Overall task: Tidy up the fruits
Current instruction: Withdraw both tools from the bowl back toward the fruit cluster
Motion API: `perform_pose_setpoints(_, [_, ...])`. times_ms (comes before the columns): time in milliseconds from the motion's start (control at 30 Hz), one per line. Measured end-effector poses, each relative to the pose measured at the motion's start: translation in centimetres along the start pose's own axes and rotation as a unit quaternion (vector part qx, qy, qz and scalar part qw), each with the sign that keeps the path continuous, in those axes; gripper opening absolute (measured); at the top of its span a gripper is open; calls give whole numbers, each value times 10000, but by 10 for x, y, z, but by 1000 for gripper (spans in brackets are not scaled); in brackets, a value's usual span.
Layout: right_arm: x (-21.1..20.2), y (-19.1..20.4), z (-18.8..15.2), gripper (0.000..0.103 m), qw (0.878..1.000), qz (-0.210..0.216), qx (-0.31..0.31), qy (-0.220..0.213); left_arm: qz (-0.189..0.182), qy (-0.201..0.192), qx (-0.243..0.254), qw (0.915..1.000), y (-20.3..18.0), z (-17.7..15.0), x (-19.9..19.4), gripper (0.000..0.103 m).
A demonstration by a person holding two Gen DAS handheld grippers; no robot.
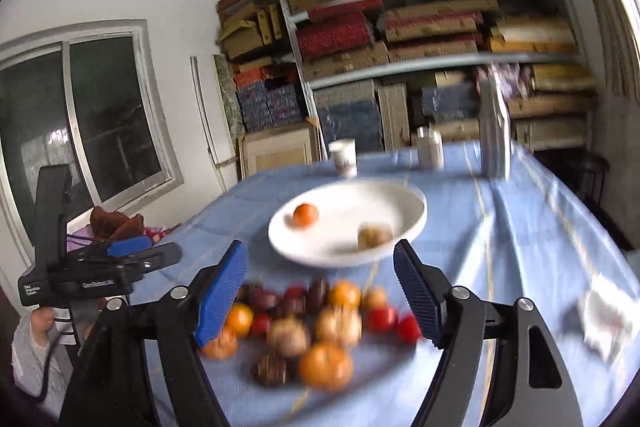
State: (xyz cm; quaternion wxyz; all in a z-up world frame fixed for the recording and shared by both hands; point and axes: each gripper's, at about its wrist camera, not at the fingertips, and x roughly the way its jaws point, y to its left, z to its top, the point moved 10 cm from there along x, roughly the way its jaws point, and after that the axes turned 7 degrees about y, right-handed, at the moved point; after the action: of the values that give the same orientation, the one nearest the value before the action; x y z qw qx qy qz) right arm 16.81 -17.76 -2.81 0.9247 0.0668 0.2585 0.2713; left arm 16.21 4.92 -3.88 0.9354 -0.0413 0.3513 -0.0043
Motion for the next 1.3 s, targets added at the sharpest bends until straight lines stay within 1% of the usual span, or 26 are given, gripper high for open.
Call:
perform_pose_setpoints(33, [4,-5,-13,78,9998,8,120,170,8,107,-24,9999,1,-10,3,95])
perform_pose_setpoints(100, [10,-9,-25,78,9988,85,269,398,83,265,-62,9996,6,-23,6,95])
perform_pose_setpoints(167, [15,-12,-30,79,9974,243,411,544,68,311,-59,9995,4,-29,5,95])
perform_pose_setpoints(200, [17,-12,-31,79,9971,242,437,565,59,366,8,9993,2,-33,6,95])
perform_pose_setpoints(267, [18,-13,-32,81,9969,243,475,583,144,413,110,9990,0,-41,8,95])
perform_pose_setpoints(300, [17,-13,-34,84,9969,232,479,587,180,451,174,9987,-2,-46,10,95])
perform_pose_setpoints(333, [18,-14,-35,88,9969,187,480,600,191,510,221,9983,-4,-49,12,95])
perform_pose_setpoints(400, [18,-15,-35,90,9967,160,484,625,170,579,216,9979,-4,-51,15,95])
perform_pose_setpoints(500, [21,-14,-35,90,9964,174,474,681,117,634,108,9979,0,-50,17,95])
perform_pose_setpoints(633, [21,-14,-34,91,9960,164,494,733,281,811,-113,9962,16,-54,25,95])
perform_pose_setpoints(767, [22,-14,-35,94,9958,150,506,749,435,887,-257,9948,27,-55,27,95])
perform_pose_setpoints(933, [22,-14,-36,94,9954,156,527,782,448,1068,-125,9932,23,-60,34,95])
perform_pose_setpoints(1067, [22,-13,-38,94,9952,158,530,805,473,1287,-227,9903,28,-66,42,95])
perform_pose_setpoints(1133, [22,-13,-37,95,9951,170,531,814,384,1395,-258,9891,28,-69,45,98])
perform_pose_setpoints(1233, [23,-13,-37,95,9950,189,552,817,364,1511,-72,9878,20,-72,50,98])
perform_pose_setpoints(1267, [23,-14,-37,95,9949,198,561,817,375,1505,39,9879,16,-72,50,98])
perform_pose_setpoints(1300, [23,-13,-37,95,9948,210,570,818,309,1473,117,9885,12,-71,48,98])
